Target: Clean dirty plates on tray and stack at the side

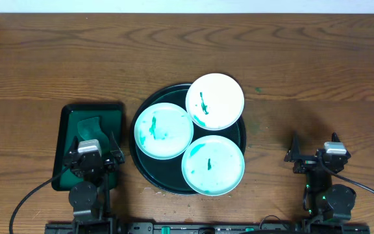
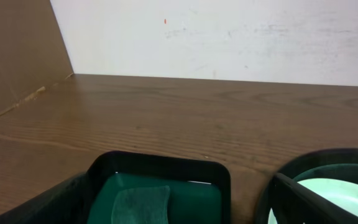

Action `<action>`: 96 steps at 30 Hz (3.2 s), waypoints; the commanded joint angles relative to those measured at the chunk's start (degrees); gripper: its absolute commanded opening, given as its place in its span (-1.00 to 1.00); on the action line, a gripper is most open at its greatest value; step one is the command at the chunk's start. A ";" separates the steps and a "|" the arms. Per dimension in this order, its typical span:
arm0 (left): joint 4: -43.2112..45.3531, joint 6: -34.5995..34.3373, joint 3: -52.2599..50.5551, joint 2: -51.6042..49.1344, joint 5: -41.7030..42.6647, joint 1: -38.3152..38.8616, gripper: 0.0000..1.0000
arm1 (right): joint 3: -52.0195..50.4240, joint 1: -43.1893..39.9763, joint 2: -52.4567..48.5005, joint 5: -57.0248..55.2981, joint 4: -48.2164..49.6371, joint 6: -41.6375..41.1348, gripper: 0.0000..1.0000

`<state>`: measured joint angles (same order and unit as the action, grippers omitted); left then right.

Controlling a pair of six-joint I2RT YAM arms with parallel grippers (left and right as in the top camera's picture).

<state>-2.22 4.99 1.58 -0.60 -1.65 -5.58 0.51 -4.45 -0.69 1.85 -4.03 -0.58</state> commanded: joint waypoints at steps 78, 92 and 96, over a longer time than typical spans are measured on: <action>-1.79 0.96 -1.36 -0.11 -0.28 -0.28 0.81 | -0.20 -0.44 0.26 -0.07 -0.07 0.22 0.98; -1.79 0.96 -1.36 -0.11 -0.28 -0.28 0.81 | -0.20 -0.44 0.26 -0.07 -0.07 0.24 0.98; -1.79 0.96 -1.36 -0.11 -0.28 -0.28 0.81 | -0.20 -0.44 0.26 0.00 0.00 0.22 0.98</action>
<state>-2.22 4.99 1.58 -0.60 -1.65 -5.58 0.51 -4.45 -0.69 1.85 -4.03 -0.58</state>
